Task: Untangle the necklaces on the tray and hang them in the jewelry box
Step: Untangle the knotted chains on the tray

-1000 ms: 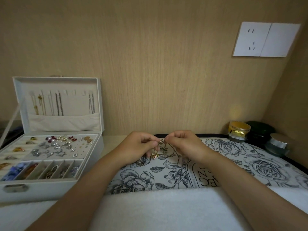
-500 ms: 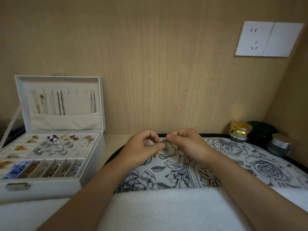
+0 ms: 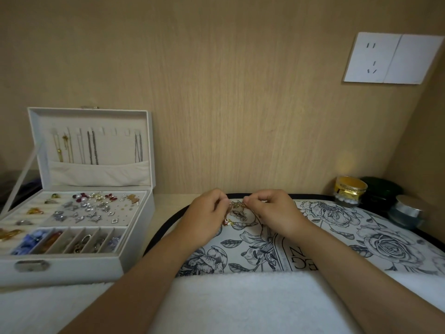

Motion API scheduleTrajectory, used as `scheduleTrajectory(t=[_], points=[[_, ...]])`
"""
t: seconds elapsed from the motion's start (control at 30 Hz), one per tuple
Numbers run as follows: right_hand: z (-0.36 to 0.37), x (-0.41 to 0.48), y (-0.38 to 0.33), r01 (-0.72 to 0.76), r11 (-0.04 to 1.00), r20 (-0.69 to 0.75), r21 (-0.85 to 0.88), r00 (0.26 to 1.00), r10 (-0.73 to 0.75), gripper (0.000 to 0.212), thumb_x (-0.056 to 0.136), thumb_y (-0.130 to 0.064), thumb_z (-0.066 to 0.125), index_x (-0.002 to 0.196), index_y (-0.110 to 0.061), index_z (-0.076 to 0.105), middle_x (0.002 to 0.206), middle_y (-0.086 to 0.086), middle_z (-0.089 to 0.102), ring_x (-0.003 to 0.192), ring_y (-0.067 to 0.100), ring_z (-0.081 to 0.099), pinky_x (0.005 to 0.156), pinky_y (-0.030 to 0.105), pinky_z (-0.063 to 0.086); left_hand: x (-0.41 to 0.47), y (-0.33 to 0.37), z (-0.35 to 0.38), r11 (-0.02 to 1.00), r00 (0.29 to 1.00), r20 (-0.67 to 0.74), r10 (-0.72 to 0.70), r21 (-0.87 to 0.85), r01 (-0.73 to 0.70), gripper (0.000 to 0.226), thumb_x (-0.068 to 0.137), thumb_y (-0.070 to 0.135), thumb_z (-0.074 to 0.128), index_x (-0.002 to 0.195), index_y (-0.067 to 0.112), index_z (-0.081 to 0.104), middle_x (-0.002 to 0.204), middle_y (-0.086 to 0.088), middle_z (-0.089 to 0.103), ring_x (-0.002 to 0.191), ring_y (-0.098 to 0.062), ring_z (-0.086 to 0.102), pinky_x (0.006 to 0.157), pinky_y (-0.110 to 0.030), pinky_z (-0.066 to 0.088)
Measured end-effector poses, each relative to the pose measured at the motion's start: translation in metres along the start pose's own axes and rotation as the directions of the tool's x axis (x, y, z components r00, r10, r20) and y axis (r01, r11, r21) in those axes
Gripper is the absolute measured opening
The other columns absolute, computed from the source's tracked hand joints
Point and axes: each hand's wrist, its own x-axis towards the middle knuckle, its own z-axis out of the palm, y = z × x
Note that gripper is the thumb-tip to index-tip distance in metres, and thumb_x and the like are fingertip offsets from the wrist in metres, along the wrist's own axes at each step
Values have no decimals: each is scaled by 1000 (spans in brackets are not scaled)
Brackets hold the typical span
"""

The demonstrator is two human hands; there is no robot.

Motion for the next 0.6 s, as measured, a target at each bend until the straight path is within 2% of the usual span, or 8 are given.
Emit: scheduleTrajectory(t=[0.07, 0.13, 0.2, 0.27, 0.37, 0.5, 0.6], points=[[0, 0, -1, -7, 998, 42, 69, 999, 4, 23, 97, -23, 64, 75, -19, 70, 48, -23, 56, 46, -8, 51, 51, 6, 35, 0, 4, 3, 983, 995, 27, -98, -152, 101, 32, 103, 24, 43, 74, 22, 55, 71, 7, 55, 68, -9, 50, 65, -26, 38], [0, -2, -3, -10, 997, 105, 70, 994, 3, 25, 100, -22, 60, 78, -17, 69, 48, -19, 56, 44, -5, 48, 48, 7, 36, 0, 5, 4, 972, 993, 27, -112, -204, 115, 33, 104, 26, 44, 74, 20, 56, 72, 2, 57, 69, -10, 52, 66, -26, 40], [0, -3, -2, -12, 999, 174, 34, 985, 6, 23, 100, -25, 59, 83, -16, 71, 56, -13, 60, 46, -1, 46, 49, 15, 38, 0, 3, 2, 977, 997, 5, -71, -202, 71, 28, 103, 27, 47, 78, 20, 59, 76, 4, 61, 70, -5, 54, 68, -22, 42], [0, -4, 0, -36, 999, 214, 34, 976, 28, 17, 99, -27, 62, 91, -16, 72, 67, -4, 66, 48, 7, 48, 48, 23, 41, -1, -1, 1, 986, 999, 9, -35, -163, 36, 24, 103, 25, 48, 81, 23, 57, 74, 9, 58, 65, 4, 50, 63, -15, 40], [-1, -3, 1, -58, 997, 220, 55, 974, 45, 11, 97, -21, 64, 98, -12, 72, 60, -11, 63, 47, 3, 51, 45, 20, 43, -2, -2, 2, 988, 1000, 26, -1, -152, 5, 18, 103, 20, 48, 88, 24, 58, 73, 11, 59, 64, 6, 52, 61, -11, 40], [-1, -3, 0, -36, 995, 218, 92, 976, 15, 9, 96, -8, 61, 95, -12, 69, 67, -3, 55, 49, 2, 46, 50, 16, 39, -2, -1, 2, 980, 999, 17, 30, -200, -26, 16, 101, 19, 52, 89, 23, 62, 73, 13, 65, 68, -5, 59, 68, -25, 49], [1, -5, 0, 2, 996, 222, 93, 975, -23, 8, 91, -17, 71, 94, -10, 72, 72, 0, 56, 61, 6, 51, 61, 18, 43, -2, 0, 3, 972, 999, 18, 36, -235, -31, 15, 100, 19, 54, 88, 22, 63, 70, 13, 67, 65, -3, 58, 66, -25, 49]])
